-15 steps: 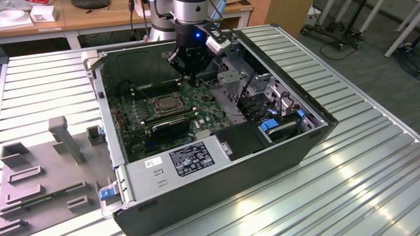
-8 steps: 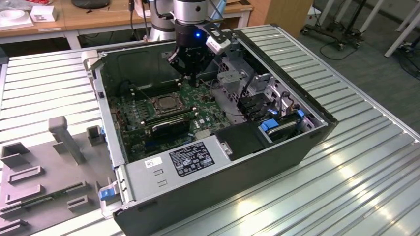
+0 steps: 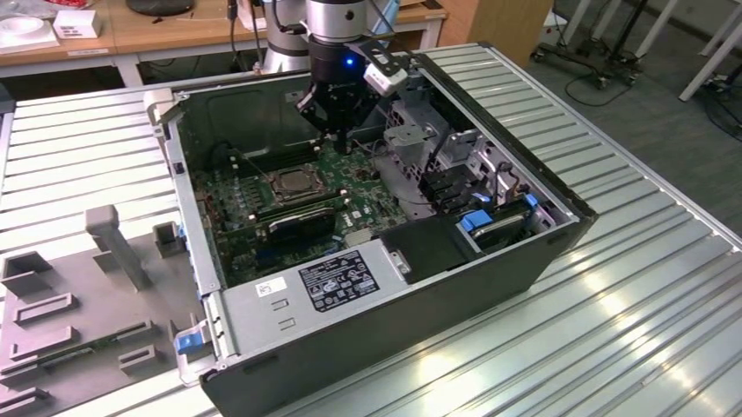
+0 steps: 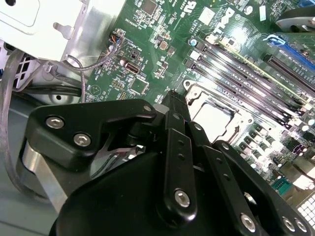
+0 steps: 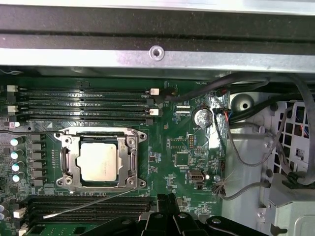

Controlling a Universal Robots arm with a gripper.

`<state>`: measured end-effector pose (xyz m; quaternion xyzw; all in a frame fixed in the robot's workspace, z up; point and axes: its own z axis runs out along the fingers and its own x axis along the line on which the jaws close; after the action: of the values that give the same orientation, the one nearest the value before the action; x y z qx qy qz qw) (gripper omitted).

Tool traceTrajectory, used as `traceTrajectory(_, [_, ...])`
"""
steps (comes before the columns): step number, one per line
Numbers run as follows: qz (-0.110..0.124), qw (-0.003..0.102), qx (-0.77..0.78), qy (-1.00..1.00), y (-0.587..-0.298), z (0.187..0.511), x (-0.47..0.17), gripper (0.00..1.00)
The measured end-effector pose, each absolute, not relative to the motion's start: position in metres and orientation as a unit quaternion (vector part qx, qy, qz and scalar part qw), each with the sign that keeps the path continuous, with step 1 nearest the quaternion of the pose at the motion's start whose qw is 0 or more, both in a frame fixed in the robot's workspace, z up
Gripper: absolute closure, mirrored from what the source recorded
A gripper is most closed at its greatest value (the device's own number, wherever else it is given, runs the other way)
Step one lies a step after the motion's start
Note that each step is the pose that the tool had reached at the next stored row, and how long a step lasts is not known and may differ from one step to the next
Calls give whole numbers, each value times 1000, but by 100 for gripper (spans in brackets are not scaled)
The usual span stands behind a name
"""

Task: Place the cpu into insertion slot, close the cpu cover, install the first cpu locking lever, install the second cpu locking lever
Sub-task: 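Install the first cpu locking lever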

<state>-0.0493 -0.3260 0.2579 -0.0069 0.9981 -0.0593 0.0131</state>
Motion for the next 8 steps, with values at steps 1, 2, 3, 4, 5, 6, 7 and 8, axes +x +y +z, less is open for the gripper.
traceTrajectory(1, [-60, 13, -7, 998, -326, 258, -49, 89])
traceTrajectory(2, [-60, 13, -7, 998, -326, 258, -49, 89])
traceTrajectory(3, [-60, 13, -7, 998, -326, 258, -49, 89])
traceTrajectory(4, [-61, 13, -7, 998, -326, 258, -49, 89])
traceTrajectory(5, [-61, 14, -7, 998, -326, 258, -49, 89])
traceTrajectory(6, [-61, 14, -7, 998, -326, 258, -49, 89])
traceTrajectory(7, [-62, 14, -7, 998, -326, 258, -49, 89])
traceTrajectory(8, [-62, 14, -7, 998, -326, 258, -49, 89])
